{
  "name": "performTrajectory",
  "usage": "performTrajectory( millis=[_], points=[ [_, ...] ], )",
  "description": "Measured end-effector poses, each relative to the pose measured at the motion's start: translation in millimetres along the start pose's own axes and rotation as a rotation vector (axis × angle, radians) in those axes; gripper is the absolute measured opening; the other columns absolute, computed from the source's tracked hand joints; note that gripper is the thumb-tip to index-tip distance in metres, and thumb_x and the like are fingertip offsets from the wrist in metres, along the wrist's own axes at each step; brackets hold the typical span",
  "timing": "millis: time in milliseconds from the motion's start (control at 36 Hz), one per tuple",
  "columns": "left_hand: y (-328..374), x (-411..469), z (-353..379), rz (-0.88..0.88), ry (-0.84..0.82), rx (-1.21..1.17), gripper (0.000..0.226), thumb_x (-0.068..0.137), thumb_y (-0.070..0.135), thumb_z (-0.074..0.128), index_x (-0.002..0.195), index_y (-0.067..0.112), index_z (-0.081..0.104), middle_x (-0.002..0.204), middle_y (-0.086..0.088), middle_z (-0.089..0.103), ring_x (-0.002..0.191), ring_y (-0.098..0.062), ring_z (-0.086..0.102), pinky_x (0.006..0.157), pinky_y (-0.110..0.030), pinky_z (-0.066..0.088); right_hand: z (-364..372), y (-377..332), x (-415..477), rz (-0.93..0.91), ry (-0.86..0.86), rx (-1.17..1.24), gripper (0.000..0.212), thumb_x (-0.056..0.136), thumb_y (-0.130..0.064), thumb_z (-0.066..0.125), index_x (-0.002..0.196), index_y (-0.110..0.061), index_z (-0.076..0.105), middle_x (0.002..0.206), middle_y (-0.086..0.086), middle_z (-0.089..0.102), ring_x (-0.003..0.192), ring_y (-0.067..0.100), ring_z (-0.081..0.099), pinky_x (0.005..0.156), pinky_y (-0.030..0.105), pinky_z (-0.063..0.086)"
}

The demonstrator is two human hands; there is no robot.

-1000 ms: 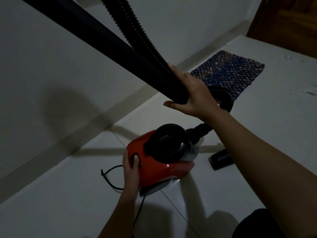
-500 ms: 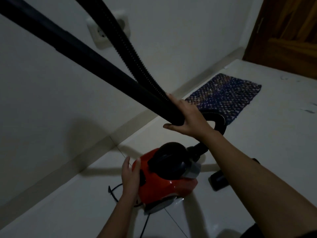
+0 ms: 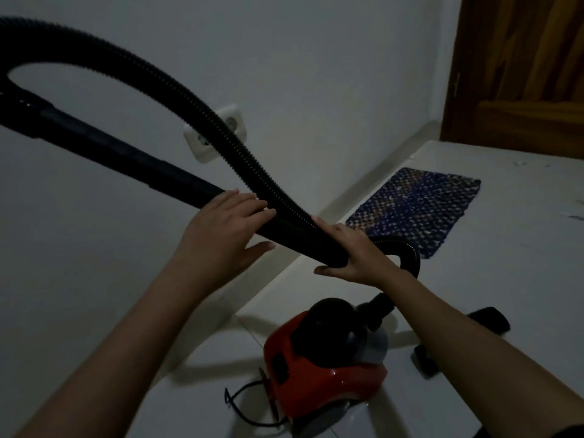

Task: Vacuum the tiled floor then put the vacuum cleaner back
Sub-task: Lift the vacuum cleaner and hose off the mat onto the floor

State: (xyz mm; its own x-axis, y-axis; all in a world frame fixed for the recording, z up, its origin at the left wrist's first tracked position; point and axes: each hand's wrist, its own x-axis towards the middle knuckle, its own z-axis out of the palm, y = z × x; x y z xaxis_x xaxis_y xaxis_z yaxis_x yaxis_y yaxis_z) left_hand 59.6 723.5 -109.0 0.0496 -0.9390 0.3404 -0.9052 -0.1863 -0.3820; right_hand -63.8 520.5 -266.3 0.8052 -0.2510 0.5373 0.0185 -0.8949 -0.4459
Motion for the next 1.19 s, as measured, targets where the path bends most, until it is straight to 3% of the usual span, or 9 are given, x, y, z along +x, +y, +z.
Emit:
performTrajectory(
  millis=[111, 333, 583, 667, 750, 833, 917, 1056, 1194],
  points=[
    [-6.6, 12.3, -10.4, 0.092, -0.116, 0.083, 0.055, 0.063, 0.034, 0.084, 0.113, 0.018, 0.068, 0.104, -0.001, 0.073, 0.093, -0.024, 0.069, 0.085, -0.038, 0.053, 1.4, 5.7, -1.3, -0.020, 0.009, 0.030, 0.092, 0.078, -0.057, 0.063, 0.149, -0.041, 0.006, 0.117, 0.005, 0.058, 0.102, 0.018, 0.055, 0.091, 0.040, 0.045],
    [-15.9, 22.9, -5.2, 0.199, -0.189, 0.011, 0.047, 0.079, 0.043, 0.067, 0.125, 0.038, 0.057, 0.113, 0.011, 0.069, 0.101, -0.015, 0.066, 0.066, -0.030, 0.049, 9.7, 19.5, -7.5, -0.148, 0.002, -0.075, 0.083, 0.083, -0.046, 0.061, 0.148, -0.019, 0.018, 0.132, 0.014, 0.052, 0.114, 0.021, 0.049, 0.098, 0.024, 0.032],
    [-26.2, 66.5, -17.5, 0.126, -0.383, -0.118, 0.043, 0.076, 0.046, 0.068, 0.118, 0.042, 0.061, 0.099, 0.009, 0.070, 0.087, -0.014, 0.063, 0.068, -0.027, 0.043, 16.5, 9.3, -8.4, -0.101, 0.125, -0.092, 0.061, 0.096, -0.037, 0.045, 0.142, -0.001, 0.027, 0.147, 0.023, 0.034, 0.140, 0.028, 0.027, 0.119, 0.034, 0.019],
    [-23.6, 83.2, -22.3, 0.138, -0.467, -0.140, 0.041, 0.076, 0.046, 0.069, 0.116, 0.040, 0.063, 0.098, 0.007, 0.071, 0.087, -0.015, 0.064, 0.071, -0.027, 0.046, 11.7, -2.5, -17.5, 0.048, 0.077, 0.028, 0.060, 0.095, -0.035, 0.050, 0.143, -0.008, 0.027, 0.139, 0.019, 0.048, 0.128, 0.023, 0.042, 0.110, 0.026, 0.031],
    [-17.9, 93.4, -27.0, 0.169, -0.537, -0.152, 0.039, 0.077, 0.045, 0.067, 0.115, 0.039, 0.063, 0.100, 0.006, 0.071, 0.089, -0.017, 0.065, 0.071, -0.026, 0.046, 5.9, -20.1, -26.9, 0.237, 0.010, 0.122, 0.058, 0.092, -0.036, 0.049, 0.143, -0.024, 0.024, 0.122, 0.012, 0.058, 0.106, 0.024, 0.056, 0.090, 0.031, 0.045],
    [-14.1, 94.0, -29.4, 0.261, -0.620, -0.164, 0.030, 0.081, 0.043, 0.063, 0.111, 0.040, 0.064, 0.096, 0.008, 0.070, 0.088, -0.015, 0.064, 0.070, -0.026, 0.047, -3.5, -35.6, -34.8, 0.324, -0.066, 0.133, 0.056, 0.092, -0.042, 0.046, 0.141, -0.020, 0.031, 0.111, 0.010, 0.058, 0.097, 0.024, 0.057, 0.085, 0.038, 0.048],
    [-23.8, 96.4, -39.8, 0.349, -0.778, -0.213, 0.038, 0.084, 0.044, 0.060, 0.121, 0.048, 0.052, 0.109, 0.015, 0.065, 0.099, -0.009, 0.061, 0.077, -0.028, 0.049, -13.5, -48.7, -43.1, 0.325, -0.131, 0.174, 0.055, 0.094, -0.040, 0.050, 0.139, -0.011, 0.038, 0.115, 0.013, 0.058, 0.102, 0.021, 0.053, 0.088, 0.030, 0.042],
    [-38.4, 95.6, -52.1, 0.517, -1.007, -0.048, 0.064, 0.092, 0.046, 0.047, 0.143, 0.049, 0.009, 0.132, 0.015, 0.047, 0.114, -0.012, 0.055, 0.079, -0.022, 0.036, -16.7, -68.0, -51.8, 0.388, -0.238, 0.217, 0.055, 0.096, -0.038, 0.049, 0.142, -0.010, 0.035, 0.115, 0.013, 0.056, 0.104, 0.026, 0.054, 0.089, 0.038, 0.044],
    [-26.4, 68.7, -50.2, 0.430, -1.091, -0.166, 0.064, 0.093, 0.040, 0.047, 0.143, 0.050, 0.008, 0.126, 0.013, 0.052, 0.109, -0.013, 0.058, 0.084, -0.023, 0.043, -16.2, -101.7, -71.9, 0.521, -0.231, 0.153, 0.055, 0.100, -0.039, 0.037, 0.145, -0.008, 0.035, 0.124, 0.013, 0.056, 0.112, 0.027, 0.052, 0.098, 0.040, 0.041]
  ],
)
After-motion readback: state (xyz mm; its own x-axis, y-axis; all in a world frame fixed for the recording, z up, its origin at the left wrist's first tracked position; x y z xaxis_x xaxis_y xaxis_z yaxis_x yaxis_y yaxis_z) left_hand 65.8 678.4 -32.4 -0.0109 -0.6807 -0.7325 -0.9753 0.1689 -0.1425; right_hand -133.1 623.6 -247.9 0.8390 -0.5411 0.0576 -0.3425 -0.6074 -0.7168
